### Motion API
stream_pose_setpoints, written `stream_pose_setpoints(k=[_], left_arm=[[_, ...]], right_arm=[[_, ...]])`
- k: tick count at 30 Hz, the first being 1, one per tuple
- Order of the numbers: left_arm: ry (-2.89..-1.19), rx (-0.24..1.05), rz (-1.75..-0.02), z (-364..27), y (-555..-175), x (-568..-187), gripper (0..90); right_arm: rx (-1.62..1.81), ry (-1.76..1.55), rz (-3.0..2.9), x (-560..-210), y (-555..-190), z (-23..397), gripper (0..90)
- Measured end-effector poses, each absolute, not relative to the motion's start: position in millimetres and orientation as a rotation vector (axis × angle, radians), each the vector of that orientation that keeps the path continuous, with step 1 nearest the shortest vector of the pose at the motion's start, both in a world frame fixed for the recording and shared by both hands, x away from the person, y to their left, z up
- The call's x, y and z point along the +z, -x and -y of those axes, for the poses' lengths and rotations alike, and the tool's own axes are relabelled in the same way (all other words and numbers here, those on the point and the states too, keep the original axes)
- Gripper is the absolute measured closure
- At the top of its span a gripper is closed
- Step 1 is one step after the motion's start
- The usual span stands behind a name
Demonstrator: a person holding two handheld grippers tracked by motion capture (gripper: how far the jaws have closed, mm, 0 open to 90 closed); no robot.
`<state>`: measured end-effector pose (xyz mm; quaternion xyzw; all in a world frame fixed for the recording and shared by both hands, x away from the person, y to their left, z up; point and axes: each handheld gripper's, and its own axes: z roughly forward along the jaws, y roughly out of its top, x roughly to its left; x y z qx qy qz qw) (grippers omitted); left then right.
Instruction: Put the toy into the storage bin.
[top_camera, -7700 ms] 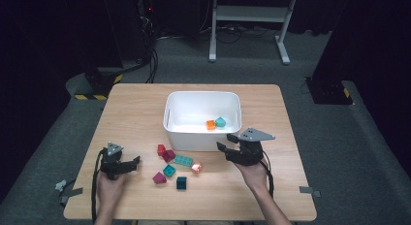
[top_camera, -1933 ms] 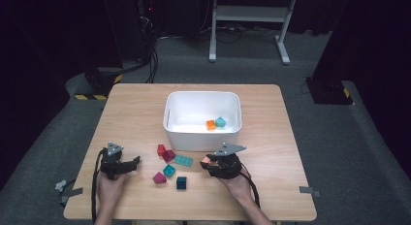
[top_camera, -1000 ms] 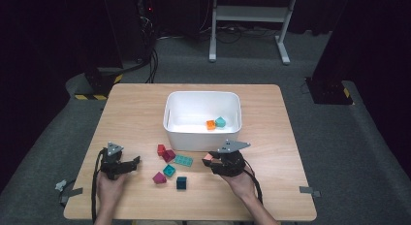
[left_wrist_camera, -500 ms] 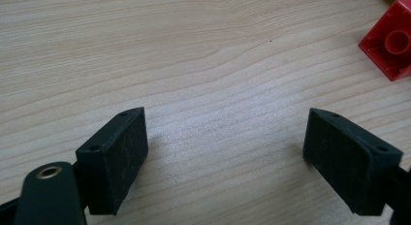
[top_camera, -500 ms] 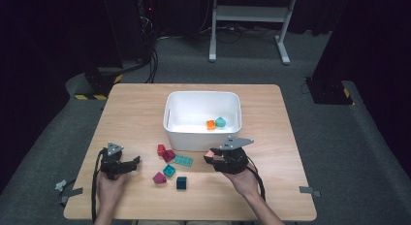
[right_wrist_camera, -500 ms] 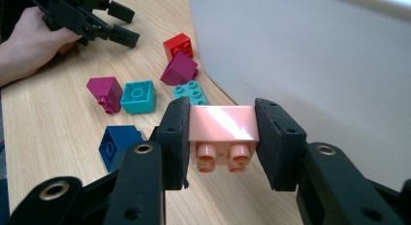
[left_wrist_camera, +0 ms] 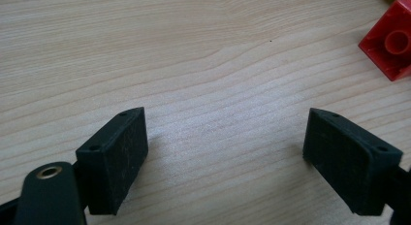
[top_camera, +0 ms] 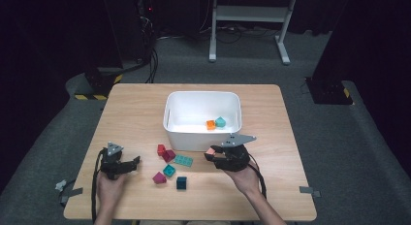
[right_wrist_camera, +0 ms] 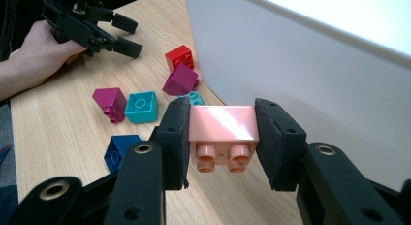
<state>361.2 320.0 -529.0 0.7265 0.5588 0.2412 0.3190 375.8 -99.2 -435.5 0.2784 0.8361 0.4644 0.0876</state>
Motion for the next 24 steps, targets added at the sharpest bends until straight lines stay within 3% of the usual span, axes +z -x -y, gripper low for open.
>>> stream_pose_setpoints(k=[24], left_arm=[[-1.91,0.634,-1.469,-320.1,-361.2,-528.9,16.4]], right_arm=[[1.446,-0.819,-2.446,-403.0,-381.5,111.7,58.8]])
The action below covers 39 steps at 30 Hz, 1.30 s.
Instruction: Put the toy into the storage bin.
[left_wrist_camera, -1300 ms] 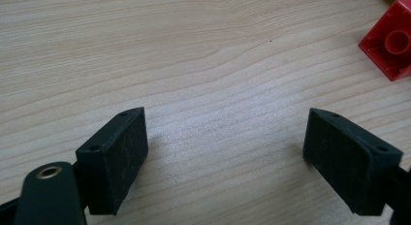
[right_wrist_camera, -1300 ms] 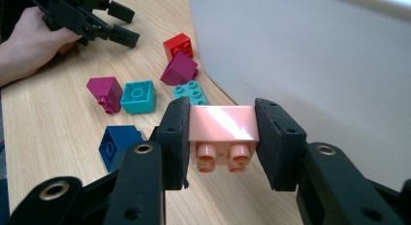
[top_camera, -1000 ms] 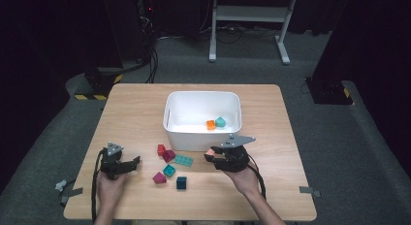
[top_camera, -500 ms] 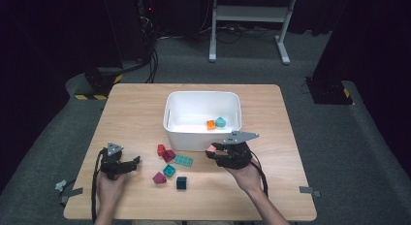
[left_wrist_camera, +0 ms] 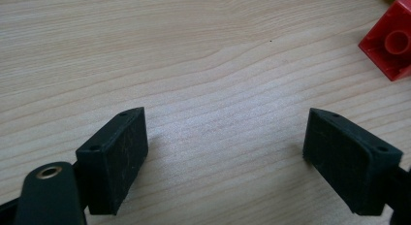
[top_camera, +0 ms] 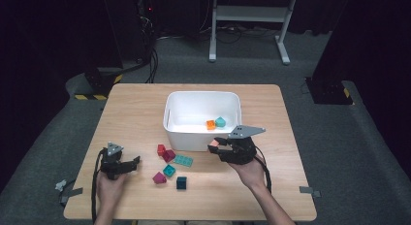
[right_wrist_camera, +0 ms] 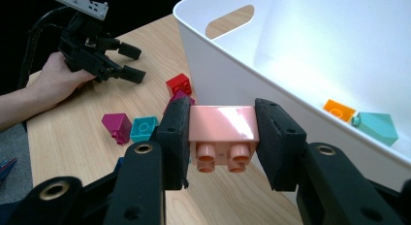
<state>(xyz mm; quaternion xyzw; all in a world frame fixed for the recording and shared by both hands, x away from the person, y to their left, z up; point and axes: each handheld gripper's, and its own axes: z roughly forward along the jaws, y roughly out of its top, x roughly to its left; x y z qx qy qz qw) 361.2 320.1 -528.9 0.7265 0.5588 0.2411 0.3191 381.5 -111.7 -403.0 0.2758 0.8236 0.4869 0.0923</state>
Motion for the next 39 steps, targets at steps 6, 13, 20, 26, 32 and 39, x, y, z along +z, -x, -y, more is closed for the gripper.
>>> stream_pose_setpoints(k=[6,13,20,26,32,39], left_arm=[[-1.91,0.634,-1.469,-320.1,-361.2,-529.0,16.4],[-1.91,0.634,-1.469,-320.1,-361.2,-528.9,16.4],[-1.91,0.634,-1.469,-320.1,-361.2,-529.0,16.4],[-1.911,0.634,-1.469,-320.1,-361.2,-528.9,16.4],[-1.91,0.633,-1.469,-320.1,-361.2,-529.0,16.4],[-1.91,0.634,-1.469,-320.1,-361.2,-528.9,16.4]], right_arm=[[1.456,-0.817,-2.438,-395.9,-385.5,113.6,58.8],[1.475,-0.822,-2.413,-383.3,-391.5,115.2,58.8],[1.479,-0.829,-2.409,-376.6,-400.1,116.6,58.8],[1.495,-0.841,-2.39,-370.0,-404.4,117.3,58.8],[1.488,-0.855,-2.388,-367.0,-410.2,117.9,58.8],[1.467,-0.879,-2.374,-364.1,-418.9,117.2,58.7]])
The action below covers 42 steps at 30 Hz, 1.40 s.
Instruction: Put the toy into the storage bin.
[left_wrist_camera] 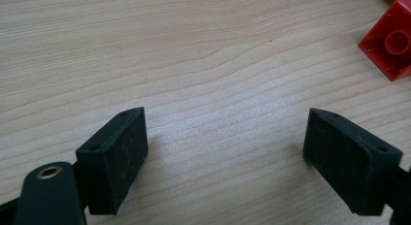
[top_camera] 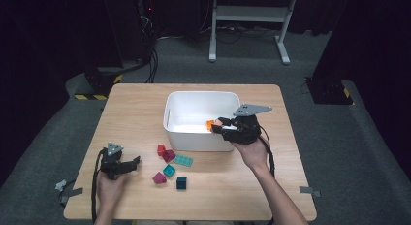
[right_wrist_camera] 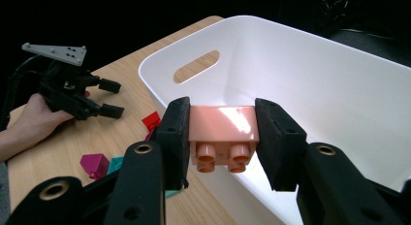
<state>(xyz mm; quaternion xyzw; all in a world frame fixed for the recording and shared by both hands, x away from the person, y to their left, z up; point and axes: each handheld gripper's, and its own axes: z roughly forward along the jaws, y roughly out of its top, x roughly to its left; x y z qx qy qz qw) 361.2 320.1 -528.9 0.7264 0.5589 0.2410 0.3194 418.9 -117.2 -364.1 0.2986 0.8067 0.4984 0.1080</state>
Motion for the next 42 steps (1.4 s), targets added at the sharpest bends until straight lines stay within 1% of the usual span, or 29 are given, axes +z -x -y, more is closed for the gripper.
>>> stream_pose_setpoints(k=[14,30,32,34,36,42], left_arm=[[-1.909,0.634,-1.47,-320.1,-361.2,-528.9,16.4],[-1.911,0.633,-1.468,-320.2,-361.2,-528.9,16.4],[-1.911,0.634,-1.469,-320.2,-361.2,-528.9,16.4],[-1.911,0.633,-1.469,-320.2,-361.2,-528.9,16.4],[-1.911,0.633,-1.468,-320.2,-361.2,-528.9,16.4],[-1.911,0.633,-1.468,-320.2,-361.2,-528.9,16.4]], right_arm=[[1.41,-0.954,-2.332,-364.7,-441.3,118.0,58.5],[1.315,-1.047,-2.315,-380.2,-463.0,116.6,58.1],[1.306,-1.05,-2.31,-381.1,-464.4,116.6,56.5],[1.279,-1.062,-2.313,-383.4,-467.1,116.0,52.0],[1.255,-1.088,-2.328,-387.1,-469.7,115.9,50.1],[1.267,-1.072,-2.309,-386.9,-464.6,115.7,48.6]])
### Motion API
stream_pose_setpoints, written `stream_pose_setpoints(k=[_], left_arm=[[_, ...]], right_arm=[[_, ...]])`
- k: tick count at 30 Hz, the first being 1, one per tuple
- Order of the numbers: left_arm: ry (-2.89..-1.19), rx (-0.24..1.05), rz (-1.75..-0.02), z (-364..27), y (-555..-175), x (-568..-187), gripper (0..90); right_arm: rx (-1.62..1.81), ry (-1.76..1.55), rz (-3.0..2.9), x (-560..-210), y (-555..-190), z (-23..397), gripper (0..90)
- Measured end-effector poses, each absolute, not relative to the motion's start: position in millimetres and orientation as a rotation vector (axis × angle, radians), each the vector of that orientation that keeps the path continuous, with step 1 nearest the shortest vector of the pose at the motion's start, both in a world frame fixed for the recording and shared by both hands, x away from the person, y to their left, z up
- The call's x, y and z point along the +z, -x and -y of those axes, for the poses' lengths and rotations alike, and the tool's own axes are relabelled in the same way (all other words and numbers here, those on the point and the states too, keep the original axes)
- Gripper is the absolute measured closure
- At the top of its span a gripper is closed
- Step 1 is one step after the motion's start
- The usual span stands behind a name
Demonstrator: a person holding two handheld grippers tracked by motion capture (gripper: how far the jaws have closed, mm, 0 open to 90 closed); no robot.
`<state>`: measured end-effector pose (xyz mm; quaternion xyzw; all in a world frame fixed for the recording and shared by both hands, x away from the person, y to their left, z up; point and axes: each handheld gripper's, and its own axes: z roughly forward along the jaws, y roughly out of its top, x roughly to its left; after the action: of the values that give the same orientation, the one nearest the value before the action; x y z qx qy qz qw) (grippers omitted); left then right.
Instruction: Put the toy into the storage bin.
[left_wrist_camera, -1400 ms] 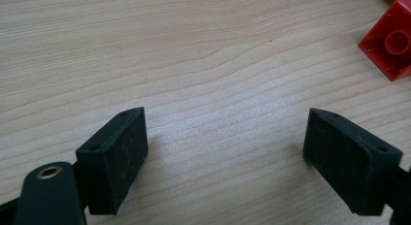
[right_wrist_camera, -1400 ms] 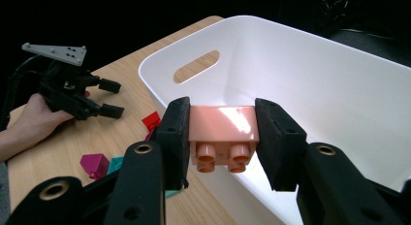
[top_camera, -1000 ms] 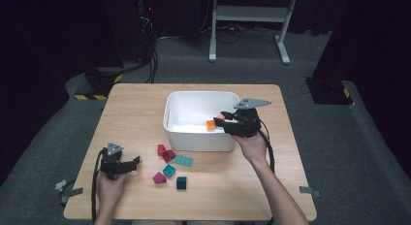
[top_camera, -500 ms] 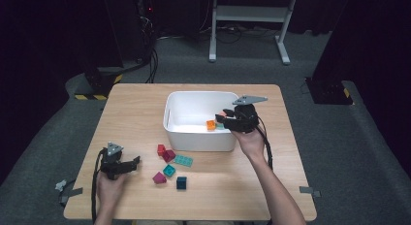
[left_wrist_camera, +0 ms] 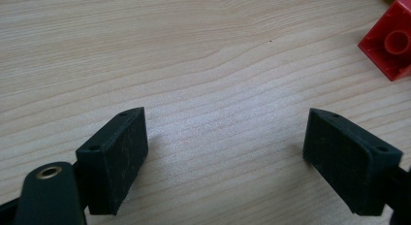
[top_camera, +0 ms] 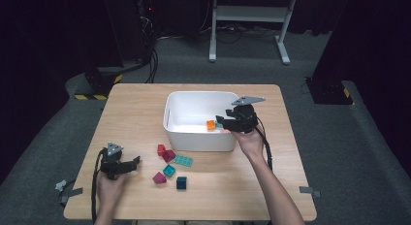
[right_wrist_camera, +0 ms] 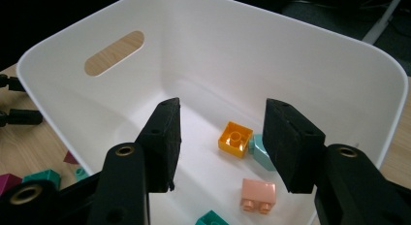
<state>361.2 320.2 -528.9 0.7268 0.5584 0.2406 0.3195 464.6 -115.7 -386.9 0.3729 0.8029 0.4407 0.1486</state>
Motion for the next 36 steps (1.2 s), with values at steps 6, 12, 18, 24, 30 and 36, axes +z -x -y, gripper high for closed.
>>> stream_pose_setpoints(k=[6,12,18,24,30,36], left_arm=[[-1.911,0.633,-1.468,-320.2,-361.2,-528.9,16.4],[-1.911,0.633,-1.468,-320.2,-361.2,-528.9,16.4],[-1.911,0.633,-1.468,-320.2,-361.2,-528.9,16.4],[-1.911,0.634,-1.469,-320.1,-361.1,-529.0,16.4],[-1.911,0.634,-1.468,-320.1,-361.1,-528.9,16.4],[-1.911,0.634,-1.469,-320.1,-361.1,-528.9,16.4]], right_arm=[[1.309,-1.014,-2.304,-384.8,-449.1,115.8,48.4],[1.36,-0.985,-2.295,-388.2,-432.3,117.6,49.1],[1.398,-0.922,-2.309,-391.6,-413.2,113.7,49.4],[1.426,-0.856,-2.347,-399.4,-393.7,103.5,49.5],[1.418,-0.808,-2.414,-417.3,-377.4,88.2,48.9],[1.433,-0.793,-2.472,-437.9,-365.6,75.2,47.8]])
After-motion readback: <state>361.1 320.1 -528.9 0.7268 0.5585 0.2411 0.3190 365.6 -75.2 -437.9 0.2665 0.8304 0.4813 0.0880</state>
